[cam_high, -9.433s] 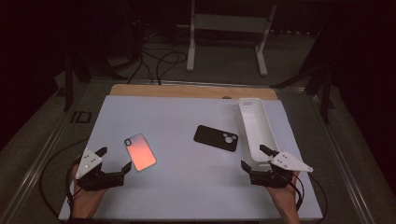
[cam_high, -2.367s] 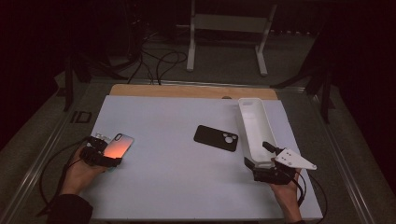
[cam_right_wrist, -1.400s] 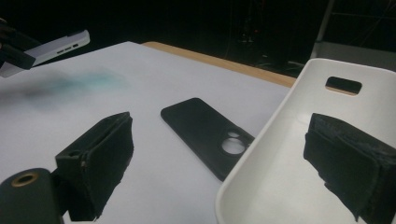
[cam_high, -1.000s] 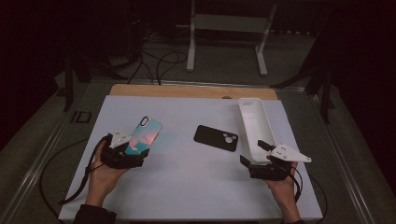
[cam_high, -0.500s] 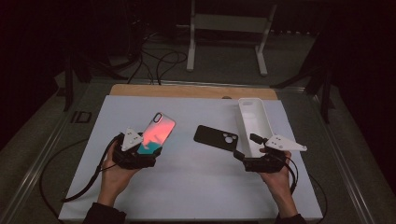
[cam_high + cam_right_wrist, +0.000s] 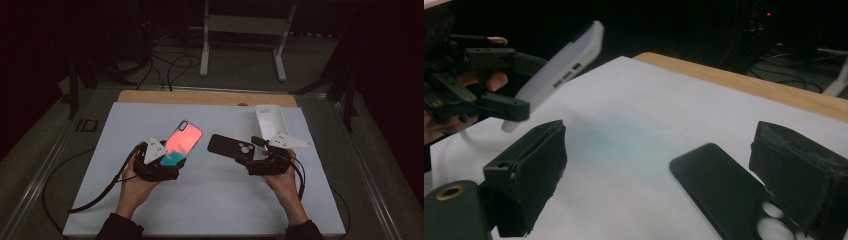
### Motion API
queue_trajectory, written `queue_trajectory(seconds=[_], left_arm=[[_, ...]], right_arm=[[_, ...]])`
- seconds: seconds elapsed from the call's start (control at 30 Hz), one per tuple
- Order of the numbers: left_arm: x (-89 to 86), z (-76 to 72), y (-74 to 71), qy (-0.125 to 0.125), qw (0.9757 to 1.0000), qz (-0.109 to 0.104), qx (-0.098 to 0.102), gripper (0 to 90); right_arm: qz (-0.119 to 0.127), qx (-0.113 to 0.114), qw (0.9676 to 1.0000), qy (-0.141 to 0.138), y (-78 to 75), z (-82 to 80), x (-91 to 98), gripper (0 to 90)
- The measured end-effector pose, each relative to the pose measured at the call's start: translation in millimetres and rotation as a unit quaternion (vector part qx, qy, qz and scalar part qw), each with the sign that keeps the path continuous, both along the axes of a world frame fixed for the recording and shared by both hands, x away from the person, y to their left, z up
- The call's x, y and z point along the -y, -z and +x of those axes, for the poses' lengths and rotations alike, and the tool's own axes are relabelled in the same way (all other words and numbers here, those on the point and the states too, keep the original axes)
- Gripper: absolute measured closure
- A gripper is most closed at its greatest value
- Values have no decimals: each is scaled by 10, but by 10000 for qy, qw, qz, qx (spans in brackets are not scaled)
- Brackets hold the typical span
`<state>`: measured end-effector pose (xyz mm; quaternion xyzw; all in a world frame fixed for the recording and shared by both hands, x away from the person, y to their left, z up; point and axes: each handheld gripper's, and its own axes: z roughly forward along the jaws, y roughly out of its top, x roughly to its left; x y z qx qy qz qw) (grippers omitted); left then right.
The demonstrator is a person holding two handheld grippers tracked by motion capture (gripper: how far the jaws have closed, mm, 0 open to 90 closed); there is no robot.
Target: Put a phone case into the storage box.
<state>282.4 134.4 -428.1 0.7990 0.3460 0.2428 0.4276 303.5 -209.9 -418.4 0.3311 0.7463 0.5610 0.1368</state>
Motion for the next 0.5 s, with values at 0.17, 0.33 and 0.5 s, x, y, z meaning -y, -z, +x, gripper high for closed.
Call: queue_trajectory(seconds=[0.17,0.33,0.5], left_arm=[[84,-5,-10,138,9999,-24,70,170],[170,-13,-19,296,9995,11,125,170],[258,-17,-28,408,9990,-30,169,170]], right_arm=[[-16,-42,9998,-169,-32,43,-168,81],[64,-169,9993,-331,-47,99,-310,81],[146,-269,9986,-425,-64,138,-410,81]])
